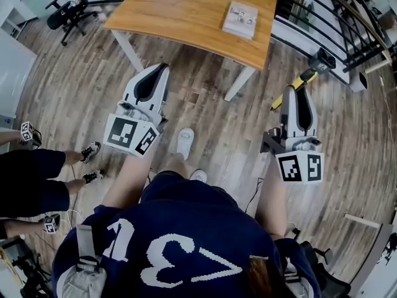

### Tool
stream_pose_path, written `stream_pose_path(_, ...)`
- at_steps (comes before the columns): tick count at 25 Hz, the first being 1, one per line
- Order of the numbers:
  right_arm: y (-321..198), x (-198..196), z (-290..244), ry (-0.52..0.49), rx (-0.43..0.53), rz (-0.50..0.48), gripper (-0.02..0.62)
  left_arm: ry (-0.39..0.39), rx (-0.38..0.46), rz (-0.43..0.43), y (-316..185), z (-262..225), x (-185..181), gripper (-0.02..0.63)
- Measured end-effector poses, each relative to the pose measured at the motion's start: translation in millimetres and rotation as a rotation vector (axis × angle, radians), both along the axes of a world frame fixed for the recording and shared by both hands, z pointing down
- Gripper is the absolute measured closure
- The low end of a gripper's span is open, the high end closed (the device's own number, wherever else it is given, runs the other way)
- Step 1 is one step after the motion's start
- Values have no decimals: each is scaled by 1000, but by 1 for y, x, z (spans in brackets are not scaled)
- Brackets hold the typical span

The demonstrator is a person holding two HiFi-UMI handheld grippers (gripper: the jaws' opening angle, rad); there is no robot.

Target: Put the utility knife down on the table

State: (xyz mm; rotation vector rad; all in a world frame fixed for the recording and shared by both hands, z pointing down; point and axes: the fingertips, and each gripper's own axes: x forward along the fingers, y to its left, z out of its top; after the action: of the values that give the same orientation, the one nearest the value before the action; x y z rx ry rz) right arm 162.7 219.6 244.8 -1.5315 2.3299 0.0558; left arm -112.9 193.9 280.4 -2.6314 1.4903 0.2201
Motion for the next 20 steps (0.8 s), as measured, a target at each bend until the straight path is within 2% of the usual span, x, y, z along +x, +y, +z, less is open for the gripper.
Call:
stream_pose_path(8, -97, -11, -8, 23, 11, 34, 466, 11, 19, 42, -109, -2, -5, 581)
stream_pose_path(13, -164, -27, -17, 2, 27, 52, 466, 0, 44, 74, -181, -14, -17, 580)
stream_pose_path(20, -225, -39, -12, -1, 13, 72, 466, 4, 34, 90, -249, -12, -31, 581)
